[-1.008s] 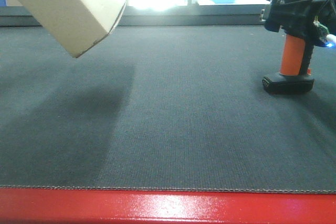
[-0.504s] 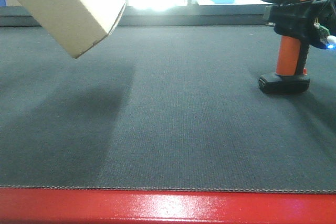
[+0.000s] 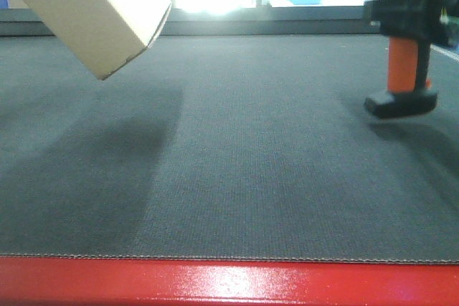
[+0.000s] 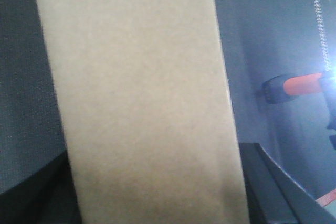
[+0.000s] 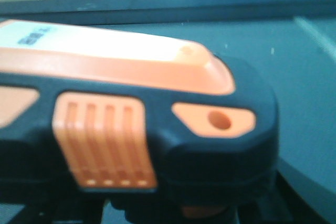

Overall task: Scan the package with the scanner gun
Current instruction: 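Lift the scanner gun with the right gripper and aim it at the box label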

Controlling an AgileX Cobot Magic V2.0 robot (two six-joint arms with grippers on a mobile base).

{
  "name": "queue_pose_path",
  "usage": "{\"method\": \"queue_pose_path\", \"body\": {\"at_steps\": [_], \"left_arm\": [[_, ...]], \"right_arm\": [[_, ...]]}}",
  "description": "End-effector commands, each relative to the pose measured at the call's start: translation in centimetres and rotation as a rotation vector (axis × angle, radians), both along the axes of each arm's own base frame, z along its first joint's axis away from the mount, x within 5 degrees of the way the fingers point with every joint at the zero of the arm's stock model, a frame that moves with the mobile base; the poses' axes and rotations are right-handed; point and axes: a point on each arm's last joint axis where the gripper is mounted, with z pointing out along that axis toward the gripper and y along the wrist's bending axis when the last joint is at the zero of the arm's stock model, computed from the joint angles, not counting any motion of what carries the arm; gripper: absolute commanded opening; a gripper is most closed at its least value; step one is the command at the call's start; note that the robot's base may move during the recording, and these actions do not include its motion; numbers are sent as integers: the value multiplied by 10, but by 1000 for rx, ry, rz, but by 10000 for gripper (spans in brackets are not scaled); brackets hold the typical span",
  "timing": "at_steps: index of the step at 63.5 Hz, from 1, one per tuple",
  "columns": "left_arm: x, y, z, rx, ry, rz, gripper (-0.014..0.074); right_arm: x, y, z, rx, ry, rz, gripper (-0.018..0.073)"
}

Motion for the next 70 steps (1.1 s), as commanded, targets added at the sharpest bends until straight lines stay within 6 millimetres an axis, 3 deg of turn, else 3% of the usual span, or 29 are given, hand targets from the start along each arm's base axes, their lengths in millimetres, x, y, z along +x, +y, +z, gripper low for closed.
{"method": "queue_pose_path", "body": {"at_steps": [1, 15, 23, 44, 70], "left_arm": [[-2, 0, 6, -8, -24, 2, -111], [-2, 4, 4, 52, -25, 10, -111], [-2, 5, 3, 60, -26, 11, -111], [-2, 5, 3, 60, -24, 11, -111], [-3, 0, 2, 75, -25, -5, -111]], "right_arm": [[1, 1, 32, -112, -80, 24, -154], [6, 7, 70, -261, -72, 95, -154], [10, 9, 80, -312, -89, 104, -154], [15, 9, 95, -314, -142, 92, -154], [26, 11, 93, -381, -130, 101, -154]]}}
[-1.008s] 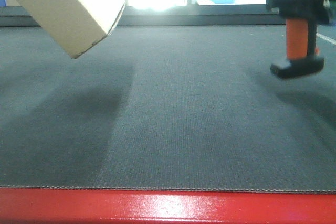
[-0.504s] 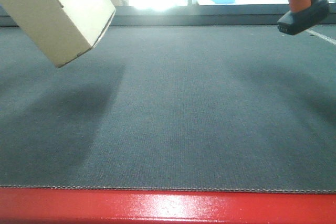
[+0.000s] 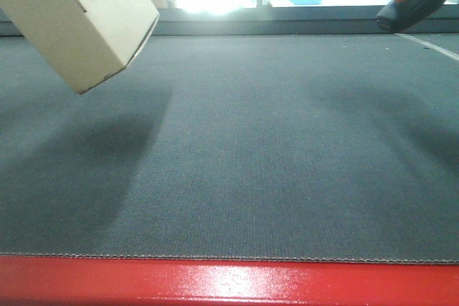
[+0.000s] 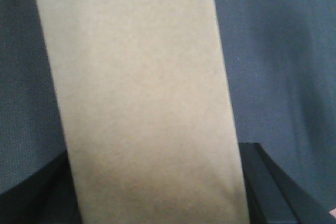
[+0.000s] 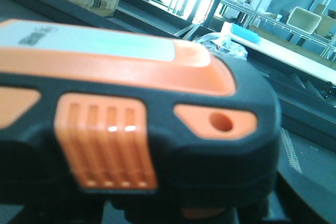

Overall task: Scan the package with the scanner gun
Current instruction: 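Lift the scanner gun with the right gripper and aim it at the box label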

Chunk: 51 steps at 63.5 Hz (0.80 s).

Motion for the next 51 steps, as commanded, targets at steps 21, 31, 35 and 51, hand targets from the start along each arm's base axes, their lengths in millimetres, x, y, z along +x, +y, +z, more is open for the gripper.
{"method": "queue_pose_path", "body": {"at_steps": [21, 31, 35, 51], "left_arm": [[-3, -3, 6, -5, -22, -6, -111], [-3, -3, 6, -5, -22, -6, -111], [-3, -3, 6, -5, -22, -6, -111], [-3, -3, 6, -5, -22, -6, -111]], "right_arm": [[0, -2, 14, -9, -86, -18, -154], [0, -2, 14, -9, -86, -18, -154], [0, -2, 14, -8, -88, -18, -154], [-2, -4, 17, 29, -90, -37, -154]]}}
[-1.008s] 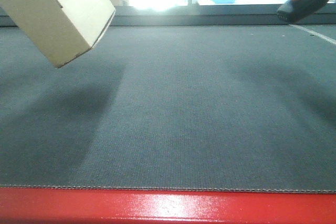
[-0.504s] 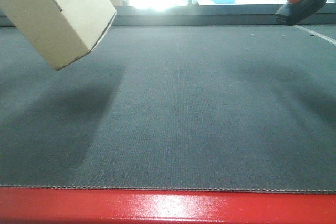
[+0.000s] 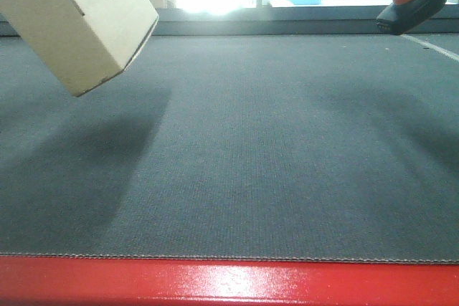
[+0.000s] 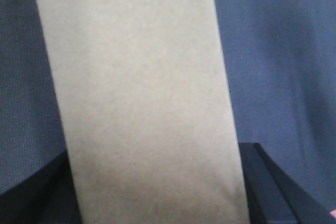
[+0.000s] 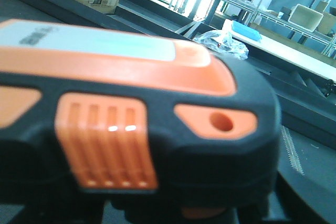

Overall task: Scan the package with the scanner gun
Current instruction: 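Lift the scanner gun with the right gripper and aim it at the box label, then lower the scanner gun upright onto the belt and open the right gripper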

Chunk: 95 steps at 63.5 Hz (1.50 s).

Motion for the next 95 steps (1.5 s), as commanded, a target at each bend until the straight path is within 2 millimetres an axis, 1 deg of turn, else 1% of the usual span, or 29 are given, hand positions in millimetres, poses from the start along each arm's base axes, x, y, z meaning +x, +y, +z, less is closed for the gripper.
{"method": "queue_pose_path", "body": {"at_steps": [1, 15, 25, 29, 33, 39, 44, 50, 55, 61, 67, 77, 86, 95], "left_arm": [[-3, -3, 6, -13, -22, -4, -111], [-3, -3, 6, -13, -22, -4, -111], [-3, -3, 6, -13, -22, -4, -111], [-3, -3, 6, -13, -22, -4, -111], [-3, -3, 6, -13, -22, -4, -111], [-3, -3, 6, -13, -22, -4, -111], [-3, -3, 6, -13, -22, -4, -111], [-3, -3, 6, -13, -22, -4, -111], [-3, -3, 6, -13, -22, -4, -111], [-3, -3, 6, -13, -22, -4, -111], [-3, -3, 6, -13, -22, -4, -111], [-3, -3, 6, -13, -22, -4, -111], [-3, -3, 6, -13, -22, -4, -111], [-3, -3, 6, -13, -22, -4, -111]], "right_arm": [[-2, -4, 18, 33, -93, -40, -154], [-11, -14, 28, 248, -94, -144, -154], [-15, -16, 28, 344, -52, -165, -157], [-15, -16, 24, 379, -35, -177, -159], [-17, -18, 21, 458, -41, -197, -159], [-21, -22, 11, 565, -77, -243, -159], [-26, -24, 2, 610, -116, -246, -159], [-33, -23, -11, 599, -151, -204, -160], [-39, -23, -21, 552, -161, -183, -160], [-46, -25, -36, 518, -166, -197, -160], [-49, -28, -44, 496, -202, -215, -160], [-42, -23, -58, 433, -178, -172, -160], [-37, -20, -69, 477, -162, -155, -160], [-32, -20, -81, 467, -134, -165, -160]]}}
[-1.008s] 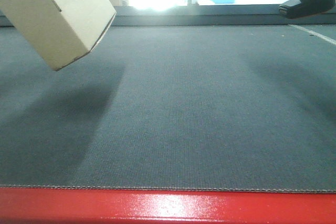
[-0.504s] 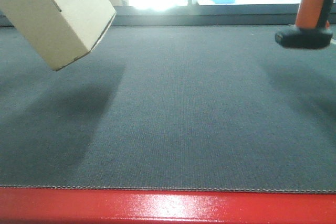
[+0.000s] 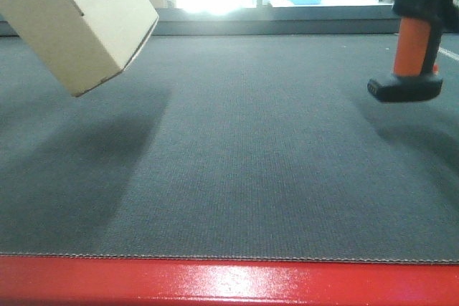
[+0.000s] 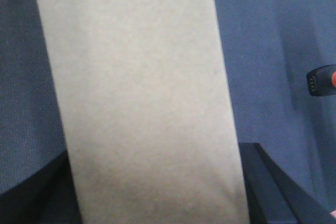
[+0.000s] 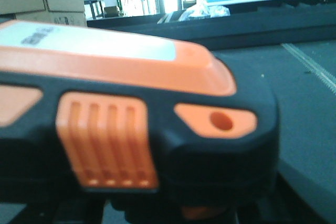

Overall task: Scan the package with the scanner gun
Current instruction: 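Lower the scanner gun upright onto the belt and open the right gripper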

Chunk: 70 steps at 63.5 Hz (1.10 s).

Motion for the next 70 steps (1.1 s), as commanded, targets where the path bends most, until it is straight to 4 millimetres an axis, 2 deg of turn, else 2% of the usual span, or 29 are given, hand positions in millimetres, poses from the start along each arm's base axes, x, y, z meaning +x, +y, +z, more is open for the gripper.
{"method": "queue_pose_path", "body": {"at_steps": [1, 23, 60, 65, 70], "left_arm": [[-3, -3, 6, -15, -22, -4, -111], [-3, -3, 6, -15, -22, -4, -111], [-3, -3, 6, -15, -22, -4, -111], [-3, -3, 6, -15, -22, -4, -111], [-3, -3, 6, -15, -22, -4, -111]], "right_arm": [[3, 0, 4, -8, -77, -10, -160], [9, -2, -18, -13, -27, -37, -160], [9, -1, -20, -8, 5, -30, -160], [9, -1, -22, -6, 22, -27, -109], [9, -1, -22, -5, 29, -25, 40]]}}
